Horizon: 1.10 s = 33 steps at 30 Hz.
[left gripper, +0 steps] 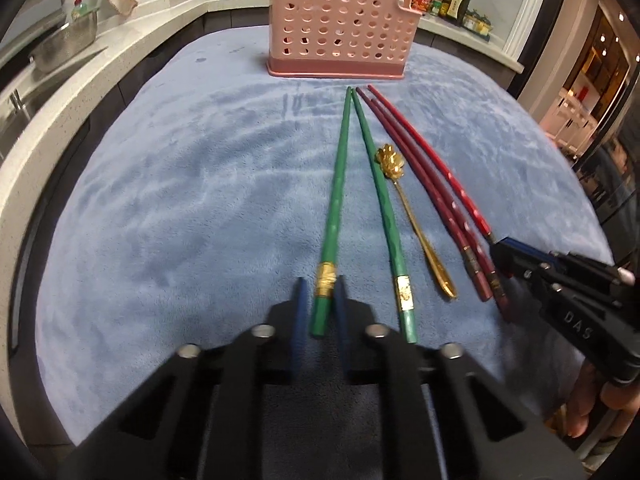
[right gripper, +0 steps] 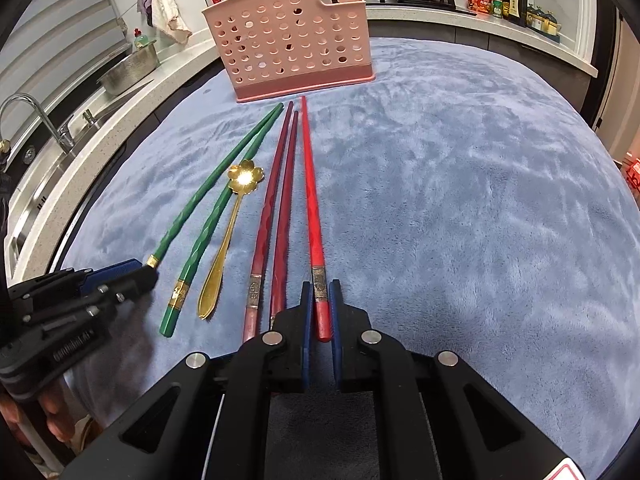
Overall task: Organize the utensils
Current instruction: 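Grasp a bright red chopstick with the right tool while the left tool grasps a green chopstick, then carry the bright red chopstick into the pink holder while the left tool carries the green chopstick there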
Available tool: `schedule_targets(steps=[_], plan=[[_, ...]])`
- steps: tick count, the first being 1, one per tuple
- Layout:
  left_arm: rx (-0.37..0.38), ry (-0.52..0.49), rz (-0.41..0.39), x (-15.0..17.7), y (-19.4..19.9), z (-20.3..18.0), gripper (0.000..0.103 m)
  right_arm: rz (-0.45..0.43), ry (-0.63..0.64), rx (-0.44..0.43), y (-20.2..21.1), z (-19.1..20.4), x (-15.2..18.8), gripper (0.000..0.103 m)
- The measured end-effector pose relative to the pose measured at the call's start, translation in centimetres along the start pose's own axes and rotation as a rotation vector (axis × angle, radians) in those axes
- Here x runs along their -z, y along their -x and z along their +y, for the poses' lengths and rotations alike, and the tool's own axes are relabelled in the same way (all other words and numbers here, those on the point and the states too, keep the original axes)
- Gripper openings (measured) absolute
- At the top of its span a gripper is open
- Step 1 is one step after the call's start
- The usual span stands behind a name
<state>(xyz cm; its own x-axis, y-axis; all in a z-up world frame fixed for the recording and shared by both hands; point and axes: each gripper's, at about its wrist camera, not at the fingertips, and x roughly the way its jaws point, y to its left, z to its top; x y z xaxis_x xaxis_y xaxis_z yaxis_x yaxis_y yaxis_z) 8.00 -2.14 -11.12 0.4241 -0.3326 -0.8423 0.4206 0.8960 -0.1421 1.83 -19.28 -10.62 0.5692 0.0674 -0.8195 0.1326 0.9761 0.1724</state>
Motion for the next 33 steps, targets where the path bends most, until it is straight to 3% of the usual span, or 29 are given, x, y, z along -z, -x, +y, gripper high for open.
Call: schedule_targets(steps=[6,13,22,26,33], plan=[[0.017,0.021,-0.034,-0.5,2.3,0.3,0.008,-0.034,0.0,0.001,2.1,0.0,-0.2,0.008],[0.009,0.078,-0.155,-3.3,7.3,1.4,0.008,-0.18,-0.019,0.008,8.1,-0.4,-1.9,0.007],[-0.038,0.095,-0.351,-8.8,13.4,2.9,0.008,-0.358,-0.069,0.032,14.6,-2.0,-6.6,0.007],[-0.062,0.084,-0.415,-11.0,15.1,3.3,0.008,-0.404,-0.097,0.025,16.2,-2.7,-8.6,0.007],[-0.069,0.079,-0.449,-13.1,16.0,3.4,0.008,-0.428,-0.101,0.047,16.6,-2.9,-10.1,0.007]])
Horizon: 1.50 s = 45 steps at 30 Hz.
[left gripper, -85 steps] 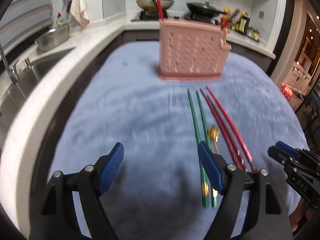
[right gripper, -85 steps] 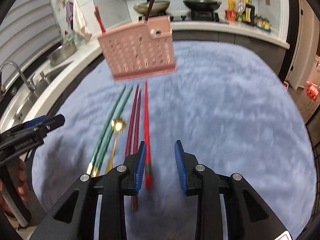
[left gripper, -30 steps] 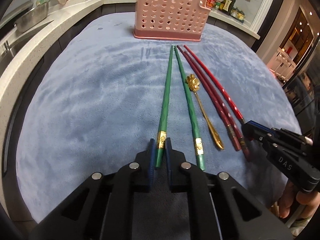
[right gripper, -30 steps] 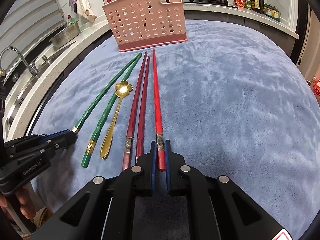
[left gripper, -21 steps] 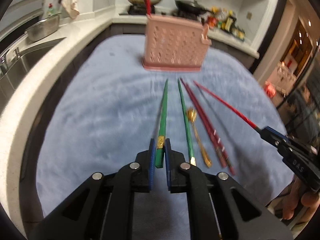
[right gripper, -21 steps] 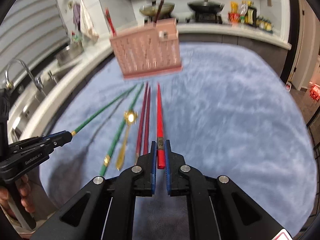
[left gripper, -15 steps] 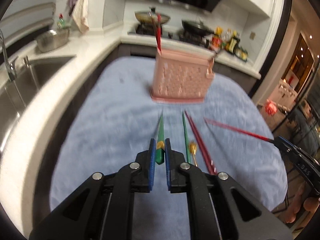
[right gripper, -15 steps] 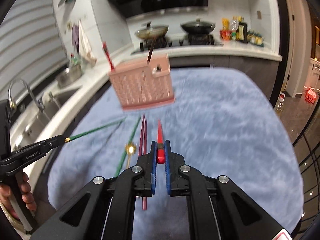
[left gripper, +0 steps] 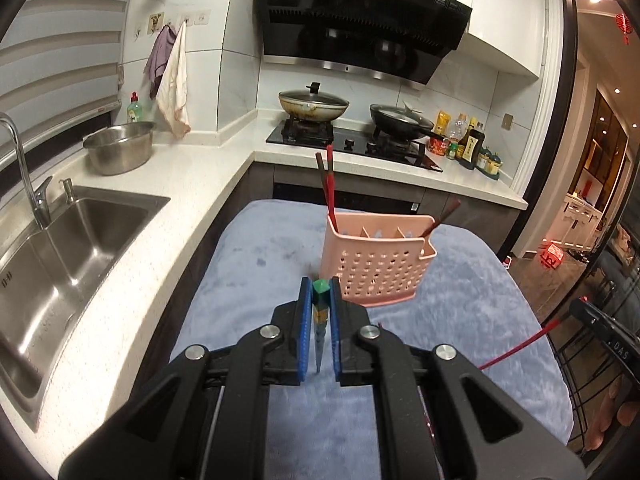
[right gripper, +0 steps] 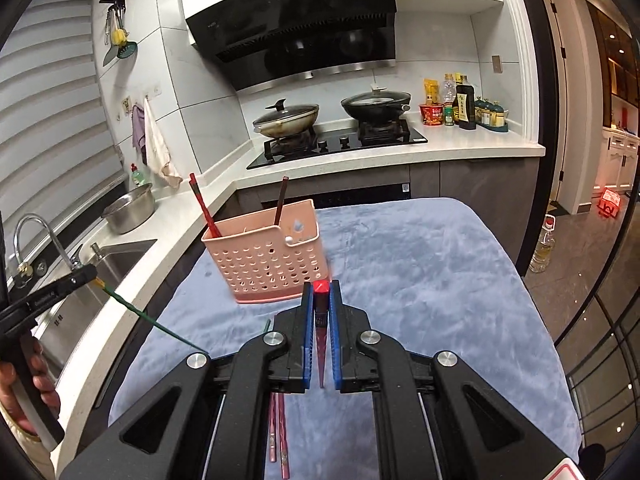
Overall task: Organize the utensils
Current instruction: 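Carry the bright red chopstick into the pink holder while the left tool carries the green chopstick there, then open both tools to release the chopsticks into the holder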
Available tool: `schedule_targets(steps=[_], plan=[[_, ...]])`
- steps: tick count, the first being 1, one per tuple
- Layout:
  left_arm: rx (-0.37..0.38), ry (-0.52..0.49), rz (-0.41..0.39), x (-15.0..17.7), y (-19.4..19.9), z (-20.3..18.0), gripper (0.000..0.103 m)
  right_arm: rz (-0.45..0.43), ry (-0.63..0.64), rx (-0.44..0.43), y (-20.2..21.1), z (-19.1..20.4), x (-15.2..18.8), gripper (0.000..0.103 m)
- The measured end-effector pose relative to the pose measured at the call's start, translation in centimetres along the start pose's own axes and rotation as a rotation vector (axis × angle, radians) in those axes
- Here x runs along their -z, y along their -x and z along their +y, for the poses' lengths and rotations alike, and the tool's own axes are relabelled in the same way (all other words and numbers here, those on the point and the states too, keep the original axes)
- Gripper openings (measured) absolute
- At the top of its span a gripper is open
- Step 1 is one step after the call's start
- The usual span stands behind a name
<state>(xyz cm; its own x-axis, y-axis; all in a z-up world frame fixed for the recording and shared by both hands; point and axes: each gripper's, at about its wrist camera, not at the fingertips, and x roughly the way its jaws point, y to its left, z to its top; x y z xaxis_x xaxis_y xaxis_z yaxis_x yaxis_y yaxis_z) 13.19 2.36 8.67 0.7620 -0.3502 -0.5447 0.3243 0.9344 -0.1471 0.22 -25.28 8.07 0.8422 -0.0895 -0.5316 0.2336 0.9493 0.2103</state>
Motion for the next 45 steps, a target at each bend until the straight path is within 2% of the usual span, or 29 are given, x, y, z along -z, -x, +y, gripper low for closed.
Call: schedule_targets(steps=[7,10,15,27,32,41,45], plan=[[-0.001,-0.013,-0.036,-2.6,-0.2,-0.3,0.007,-0.038,0.007,0.004,-0.1,0.1,-1.9,0.007],[-0.002,-0.03,-0.065,-4.3,-0.3,-0.8,0.007,-0.058,-0.003,-0.02,-0.4,0.0,-3.6,0.007],[-0.001,-0.044,-0.127,-7.6,-0.5,-1.6,0.007,-0.096,-0.009,-0.058,-1.8,0.8,-6.9,0.007],[0.037,-0.023,-0.314,-17.9,-1.9,-3.5,0.007,-0.238,-0.033,-0.162,-6.1,4.5,-17.8,0.007],[0.053,-0.013,-0.275,-18.6,-4.8,-4.0,0.007,-0.208,-0.024,-0.158,-9.7,5.8,-19.1,0.007],[0.048,-0.015,-0.149,-16.2,-10.6,-4.8,0.007,-0.085,0.019,-0.138,-15.1,6.9,-16.5,0.008],[0.05,0.002,-0.113,-15.1,-11.6,-4.6,0.009,-0.067,0.031,-0.115,-15.7,6.8,-15.7,0.008]])
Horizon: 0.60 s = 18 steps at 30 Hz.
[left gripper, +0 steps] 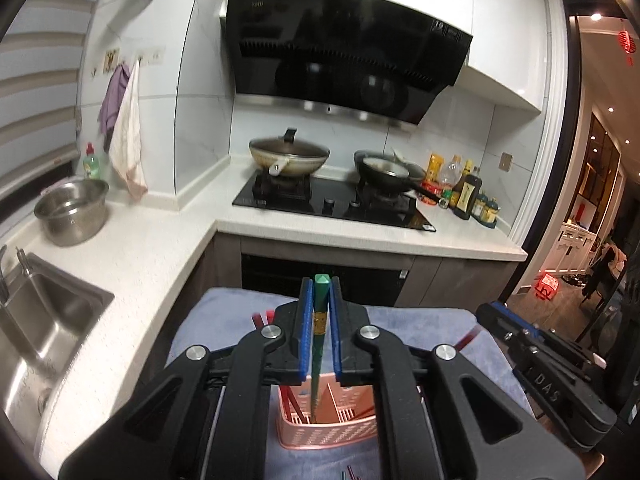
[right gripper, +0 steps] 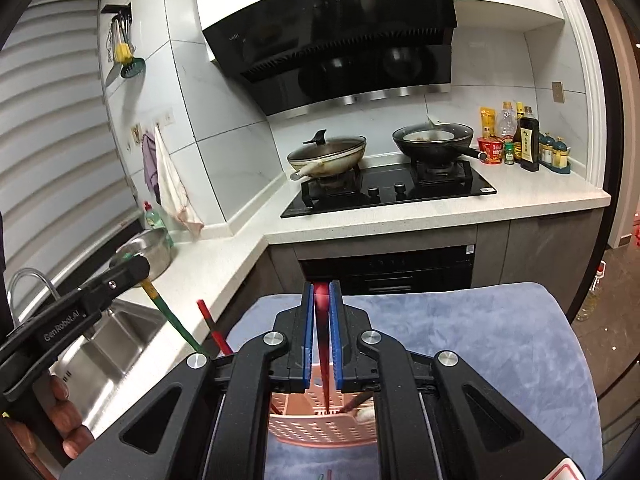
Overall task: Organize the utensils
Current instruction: 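Open both tools to release the chopsticks into the holder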
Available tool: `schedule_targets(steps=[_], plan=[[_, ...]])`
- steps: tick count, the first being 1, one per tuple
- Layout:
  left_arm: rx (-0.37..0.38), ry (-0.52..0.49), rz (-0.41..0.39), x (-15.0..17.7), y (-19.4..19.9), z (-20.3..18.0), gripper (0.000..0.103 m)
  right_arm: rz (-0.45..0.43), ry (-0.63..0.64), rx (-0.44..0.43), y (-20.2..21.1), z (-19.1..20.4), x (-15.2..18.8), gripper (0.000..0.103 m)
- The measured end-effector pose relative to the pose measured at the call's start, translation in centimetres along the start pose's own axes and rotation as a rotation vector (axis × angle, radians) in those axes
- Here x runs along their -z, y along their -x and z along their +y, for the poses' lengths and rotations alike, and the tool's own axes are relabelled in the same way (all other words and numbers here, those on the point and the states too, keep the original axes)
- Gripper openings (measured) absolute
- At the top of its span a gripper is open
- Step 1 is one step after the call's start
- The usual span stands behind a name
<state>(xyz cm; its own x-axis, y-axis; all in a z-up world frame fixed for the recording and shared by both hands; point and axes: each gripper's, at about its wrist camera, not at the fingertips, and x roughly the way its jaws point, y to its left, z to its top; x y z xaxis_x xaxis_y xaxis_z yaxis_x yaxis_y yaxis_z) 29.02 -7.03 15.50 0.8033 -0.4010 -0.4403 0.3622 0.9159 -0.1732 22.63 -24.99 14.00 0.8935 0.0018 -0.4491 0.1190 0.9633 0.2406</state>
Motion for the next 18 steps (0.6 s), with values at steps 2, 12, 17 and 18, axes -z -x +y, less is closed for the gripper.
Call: schedule_targets(steps=[2,12,17,18], plan=[[-0.017,-0.002,-0.004,0.3,0.1,0.0,0.016,-0.008,0.009,0.008,0.4,0.1,0.1,0.014],[-0.08,-0.038,-0.006,1.2,2.6,-0.8,0.041,-0.061,0.036,-0.004,5.1,1.0,0.7,0.031],[-0.104,-0.049,0.039,3.0,3.7,-1.1,0.043,-0.028,0.041,-0.018,7.4,0.9,3.1,0.031],[-0.109,-0.047,0.05,3.6,4.0,-1.1,0.043,-0.024,0.045,-0.014,7.7,0.9,3.7,0.031]])
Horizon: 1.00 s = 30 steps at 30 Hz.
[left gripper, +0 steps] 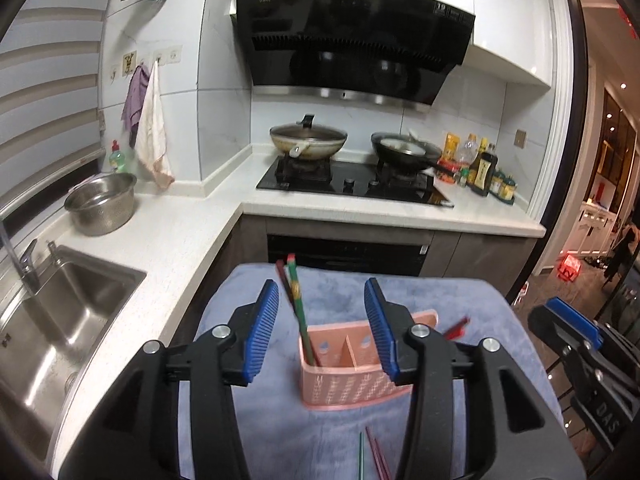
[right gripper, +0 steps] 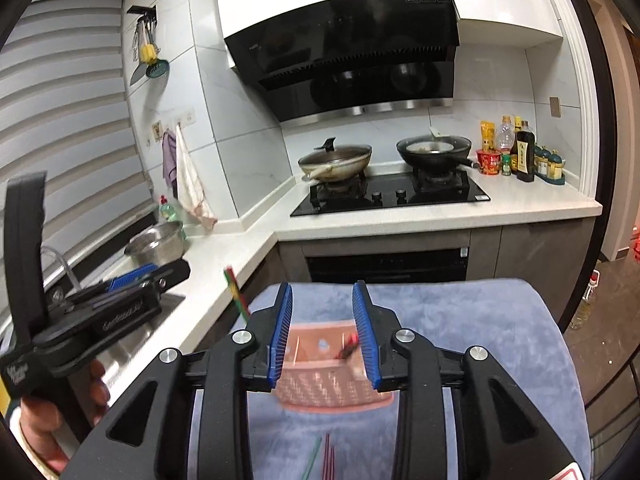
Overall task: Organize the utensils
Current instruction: 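Open both tools to release the chopsticks into the holder, then move both open tools back over the remaining utensils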
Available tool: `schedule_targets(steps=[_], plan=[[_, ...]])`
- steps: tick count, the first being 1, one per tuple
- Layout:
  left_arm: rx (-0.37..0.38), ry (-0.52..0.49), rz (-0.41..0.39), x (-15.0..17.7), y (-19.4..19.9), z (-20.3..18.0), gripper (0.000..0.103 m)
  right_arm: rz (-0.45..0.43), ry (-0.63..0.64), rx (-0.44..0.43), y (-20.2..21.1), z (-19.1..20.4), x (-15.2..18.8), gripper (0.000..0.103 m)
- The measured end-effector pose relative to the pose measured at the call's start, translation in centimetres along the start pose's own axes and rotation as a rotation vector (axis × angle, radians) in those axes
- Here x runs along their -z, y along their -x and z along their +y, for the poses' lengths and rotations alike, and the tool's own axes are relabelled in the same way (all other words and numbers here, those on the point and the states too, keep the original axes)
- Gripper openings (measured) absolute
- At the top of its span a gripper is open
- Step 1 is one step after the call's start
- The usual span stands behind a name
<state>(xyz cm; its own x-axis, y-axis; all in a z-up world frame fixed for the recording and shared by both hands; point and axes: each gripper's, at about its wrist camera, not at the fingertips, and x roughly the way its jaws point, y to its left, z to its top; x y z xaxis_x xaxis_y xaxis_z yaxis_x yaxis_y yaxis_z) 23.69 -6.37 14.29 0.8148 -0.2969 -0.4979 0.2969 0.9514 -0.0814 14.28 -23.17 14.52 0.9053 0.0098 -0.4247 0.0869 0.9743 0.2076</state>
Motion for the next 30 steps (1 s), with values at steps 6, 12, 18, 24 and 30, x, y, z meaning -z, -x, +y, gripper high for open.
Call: schedule_targets(steps=[6,12,18,24,30], plan=[[-0.011,-0.016,0.082,5.2,1.0,0.0,0.043,0.08,0.033,0.04,2.2,-0.3,5.7,0.031],[-0.022,-0.018,0.195,12.0,1.5,0.6,0.044,0.24,0.037,0.064,3.2,-1.1,13.5,0.031],[-0.045,-0.066,0.287,18.6,1.4,0.3,0.044,0.398,0.035,0.093,2.9,-1.4,20.5,0.031],[0.007,-0.032,0.396,23.5,1.2,0.5,0.043,0.488,0.027,0.08,2.6,-1.0,24.6,0.031],[0.011,-0.027,0.435,25.9,1.5,0.6,0.044,0.525,0.041,0.062,2.8,-0.3,26.6,0.031]])
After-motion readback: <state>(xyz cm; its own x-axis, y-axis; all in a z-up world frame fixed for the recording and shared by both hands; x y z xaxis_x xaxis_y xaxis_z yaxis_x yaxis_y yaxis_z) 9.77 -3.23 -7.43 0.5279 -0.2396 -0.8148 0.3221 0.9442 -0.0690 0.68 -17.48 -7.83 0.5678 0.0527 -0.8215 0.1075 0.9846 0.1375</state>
